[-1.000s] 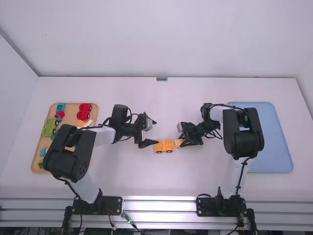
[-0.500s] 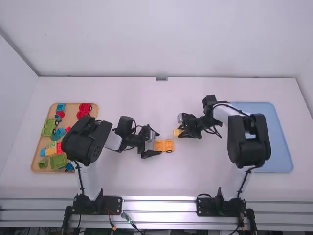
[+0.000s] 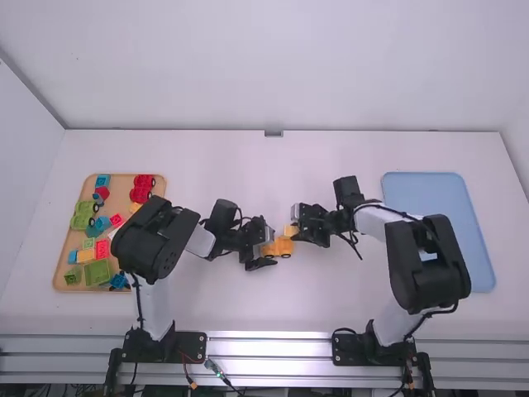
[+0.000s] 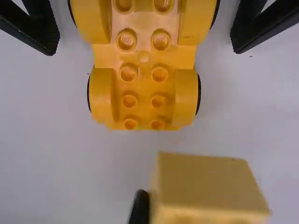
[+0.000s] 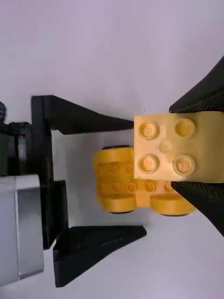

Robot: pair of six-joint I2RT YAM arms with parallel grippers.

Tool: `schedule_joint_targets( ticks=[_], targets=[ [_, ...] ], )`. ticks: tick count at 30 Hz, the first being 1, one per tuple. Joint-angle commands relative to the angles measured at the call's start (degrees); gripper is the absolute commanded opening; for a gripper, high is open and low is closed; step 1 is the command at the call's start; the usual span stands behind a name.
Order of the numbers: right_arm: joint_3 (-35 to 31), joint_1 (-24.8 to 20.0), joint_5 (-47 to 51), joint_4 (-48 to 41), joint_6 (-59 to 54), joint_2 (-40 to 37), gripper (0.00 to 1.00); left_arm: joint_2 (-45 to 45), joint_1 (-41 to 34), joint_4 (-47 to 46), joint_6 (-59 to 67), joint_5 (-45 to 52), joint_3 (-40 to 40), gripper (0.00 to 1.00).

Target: Assemble lego blocks to make yellow taxi

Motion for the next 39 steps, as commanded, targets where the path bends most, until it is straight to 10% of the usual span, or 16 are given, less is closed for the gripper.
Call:
schedule_joint_targets(
  ticks=[1, 5, 12, 39],
  targets=[
    [-1.92, 0.96, -0.46, 1.64, 4.63, -0.92, 0.17, 0.22, -0.33, -0.24, 1.44, -0.46, 0.63, 0.94],
    [-2.78, 2.47, -1.44, 2.4, 5.2, -0.92, 0.17, 0.46, -0.33, -0.57, 1.49, -0.26, 1.05, 0.69],
    [-2.78, 4.42, -0.81, 2.23, 5.68, -0.92, 0.17, 0.57, -0.31, -2.67, 5.4, -0.31, 1.18, 0.6],
    [-9.7, 4.59, 6.27, 14.27, 12.85, -0.9, 0.16, 0.57, 0.0, -12.92, 12.48, 2.51, 3.85, 0.6]
  ],
)
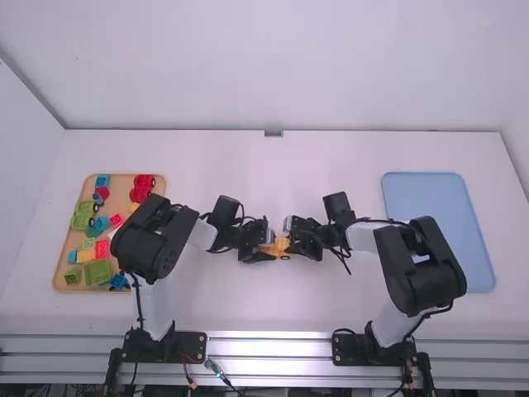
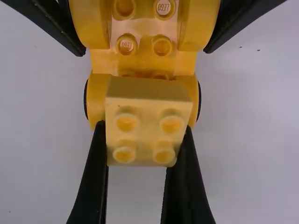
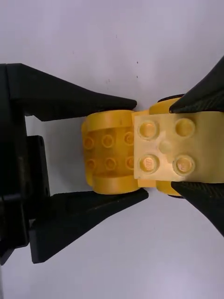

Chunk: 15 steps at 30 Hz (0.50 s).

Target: Assemble lego blocks to make yellow taxi

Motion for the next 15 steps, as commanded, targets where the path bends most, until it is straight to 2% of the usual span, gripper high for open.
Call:
schedule_joint_targets(
  ticks=[1, 7, 10, 13, 14, 15],
  targets=[
    [-0.57, -0.26, 1.79, -0.24, -0.04, -0.81, 0.16, 0.57, -0.22, -0.66, 2.03, 1.62, -0.66, 0.61],
    [-0.59, -0.26, 2.89, -0.42, 0.02, -0.5, 0.17, 0.57, -0.2, -0.46, 2.05, 1.73, -0.66, 0.62],
    [-0.57, -0.26, 3.72, -0.35, 0.57, -0.5, 0.32, 0.57, -0.2, -0.35, 2.03, 1.75, -0.66, 0.63],
    [-0.48, -0.26, 3.48, -0.26, 0.59, -0.5, 0.41, 0.57, -0.2, 0.24, 1.2, 1.64, -0.7, 0.63],
    [-0.48, -0.26, 3.06, 0.07, 0.57, -0.5, 0.48, 0.57, -0.2, 0.2, 1.27, 1.79, -0.63, 0.63],
    [-0.48, -0.26, 3.06, 0.24, 0.57, -0.5, 0.49, 0.57, -0.2, 0.17, 1.22, 1.81, -0.63, 0.63]
  ],
)
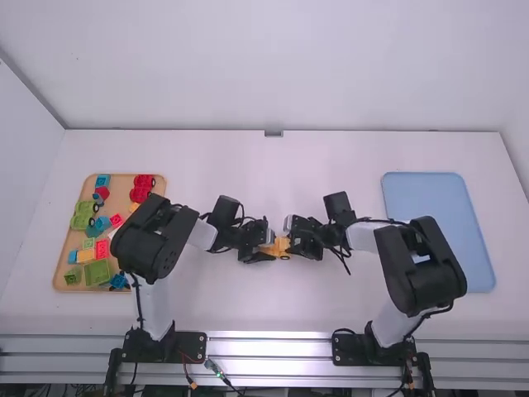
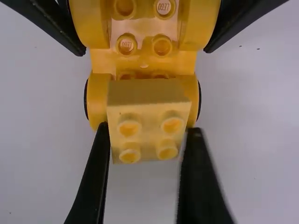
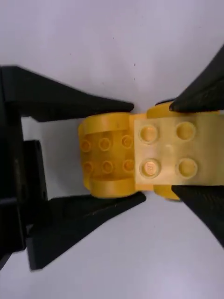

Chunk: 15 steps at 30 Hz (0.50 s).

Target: Assemble lego blocks to make yellow taxi

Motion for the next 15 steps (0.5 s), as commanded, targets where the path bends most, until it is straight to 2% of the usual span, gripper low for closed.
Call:
schedule_joint_targets(
  ticks=[1, 7, 8, 10, 15],
  targets=[
    [-0.48, -0.04, 1.86, 0.11, 0.26, -0.46, 0.5, 0.59, -0.22, -0.07, 0.79, 1.62, -0.63, 0.63],
    [-0.48, -0.04, 1.4, 2.32, 2.25, -0.48, 0.52, 0.59, -0.2, 0.0, 0.79, 1.49, -0.63, 0.63],
    [-0.48, -0.04, 1.14, 2.47, 2.43, -0.48, 0.51, 0.59, -0.22, 0.0, 0.79, 1.51, -0.63, 0.63],
    [-0.44, -0.04, -1.09, 2.4, 0.98, -0.48, 0.41, 0.59, -0.2, 0.0, 0.81, 1.49, -0.63, 0.63],
    [-0.5, -0.04, -0.24, 2.16, 0.7, -0.48, 0.41, 0.59, -0.2, -0.02, 0.79, 1.51, -0.63, 0.63]
  ],
)
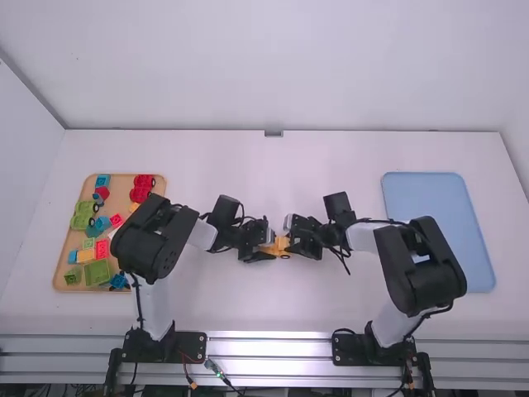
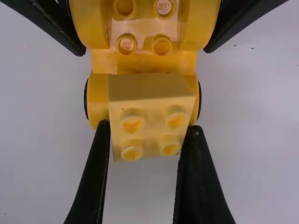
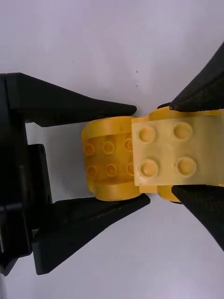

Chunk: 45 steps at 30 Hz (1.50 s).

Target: Assemble lego blocks to make yellow taxi

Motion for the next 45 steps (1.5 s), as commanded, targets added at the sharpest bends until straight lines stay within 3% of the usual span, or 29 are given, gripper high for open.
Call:
schedule_joint_targets(
  ticks=[1, 5, 11, 19, 22, 27, 45],
  targets=[
    [-0.13, -0.11, 1.4, 0.07, -0.35, -0.48, 0.42, 0.57, -0.22, -0.55, 0.83, 1.95, -0.66, 0.63],
    [-0.15, -0.11, 4.37, 0.28, 0.76, -0.48, 0.45, 0.57, -0.2, -0.52, 0.83, 1.95, -0.66, 0.62],
    [-0.17, 1.05, 5.33, 0.26, 0.46, -0.48, 0.3, 0.57, -0.22, -0.52, 0.85, 1.92, -0.66, 0.61],
    [-0.15, 2.56, 10.6, 0.09, 0.7, -0.48, 0.41, 0.57, -0.26, -0.5, 0.85, 1.92, -0.66, 0.61],
    [-0.15, 2.47, 10.4, -0.04, 0.7, -0.72, 0.4, 0.57, -0.28, -0.5, 0.85, 1.92, -0.63, 0.61],
    [-0.11, 2.05, 10.58, -1.49, 0.46, -1.38, 0.28, 0.57, -0.37, -0.52, 0.85, 1.92, -0.66, 0.6],
    [-0.17, 0.46, 11.02, -2.36, -1.25, -1.53, 0.27, 0.57, -0.48, -0.57, -0.46, 0.59, -0.66, 0.59]
  ],
)
